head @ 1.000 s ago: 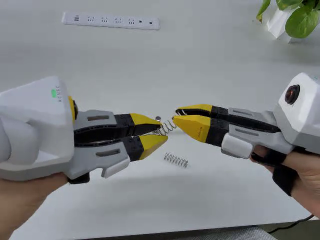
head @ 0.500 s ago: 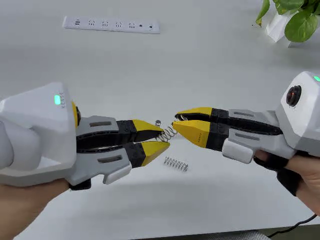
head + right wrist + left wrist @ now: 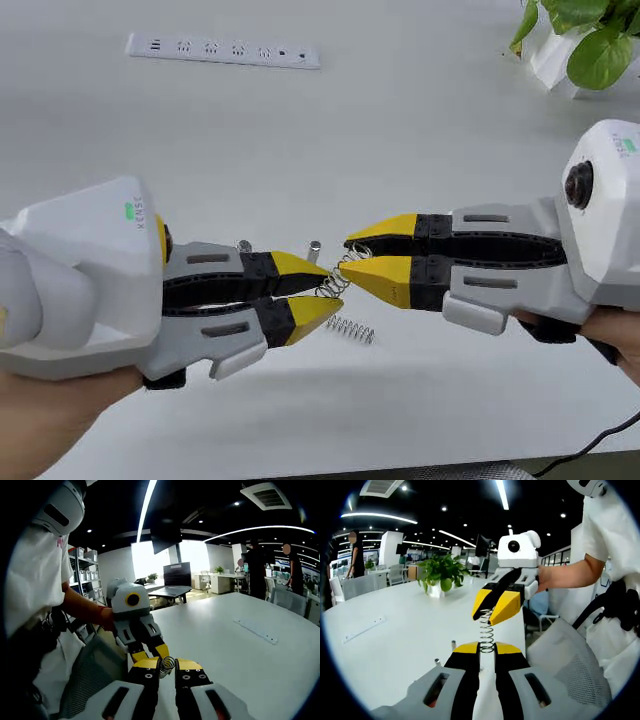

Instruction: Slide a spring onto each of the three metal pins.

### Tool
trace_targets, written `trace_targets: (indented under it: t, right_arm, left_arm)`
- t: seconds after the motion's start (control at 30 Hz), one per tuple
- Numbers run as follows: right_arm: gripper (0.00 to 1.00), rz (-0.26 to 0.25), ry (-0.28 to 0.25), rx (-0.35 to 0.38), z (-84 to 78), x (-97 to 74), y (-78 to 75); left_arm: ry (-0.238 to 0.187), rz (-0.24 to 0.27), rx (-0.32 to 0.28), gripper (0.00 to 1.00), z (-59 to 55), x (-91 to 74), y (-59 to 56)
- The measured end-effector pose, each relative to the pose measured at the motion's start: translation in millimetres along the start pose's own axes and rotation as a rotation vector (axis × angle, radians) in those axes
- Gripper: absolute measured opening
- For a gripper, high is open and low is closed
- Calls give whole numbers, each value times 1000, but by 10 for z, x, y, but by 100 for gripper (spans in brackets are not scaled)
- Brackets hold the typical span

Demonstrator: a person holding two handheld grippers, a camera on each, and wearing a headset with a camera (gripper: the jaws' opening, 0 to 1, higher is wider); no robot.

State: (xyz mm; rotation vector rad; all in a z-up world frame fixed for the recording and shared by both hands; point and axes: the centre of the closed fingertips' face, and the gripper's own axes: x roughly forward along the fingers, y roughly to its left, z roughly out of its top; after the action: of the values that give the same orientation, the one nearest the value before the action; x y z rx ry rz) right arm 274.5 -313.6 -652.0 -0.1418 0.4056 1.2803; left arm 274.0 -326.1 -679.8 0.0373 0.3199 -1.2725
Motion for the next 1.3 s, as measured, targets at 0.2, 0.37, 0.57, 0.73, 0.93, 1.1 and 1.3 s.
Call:
trace_targets:
  t: [0.2,0.37,0.57,0.73,0.93,1.1,1.3]
  right_arm:
    - [7,10,39,-49,-5,7,31]
    - [7,33,106,-121,-38,-14,64]
    - [7,52,142,-170,-32,-25,72]
    - [7,68,178,-212,-28,-15,93]
    - [7,95,230,-253,-47,-32,114]
    - [8,119,246,-248,-47,-61,104]
    - [11,178,303,-255,-55,-96,123]
  left_arm:
    - [3,-5,0,7,-11,1,-20]
    - [12,-13,12,6,-26,18,-46]
    - [7,-17,13,6,-16,34,-65]
    - [7,-19,18,6,-12,35,-74]
    - [6,-25,24,6,-14,33,-102]
    - [-5,-27,27,6,6,21,-115]
    - [-12,-32,30,6,22,10,-128]
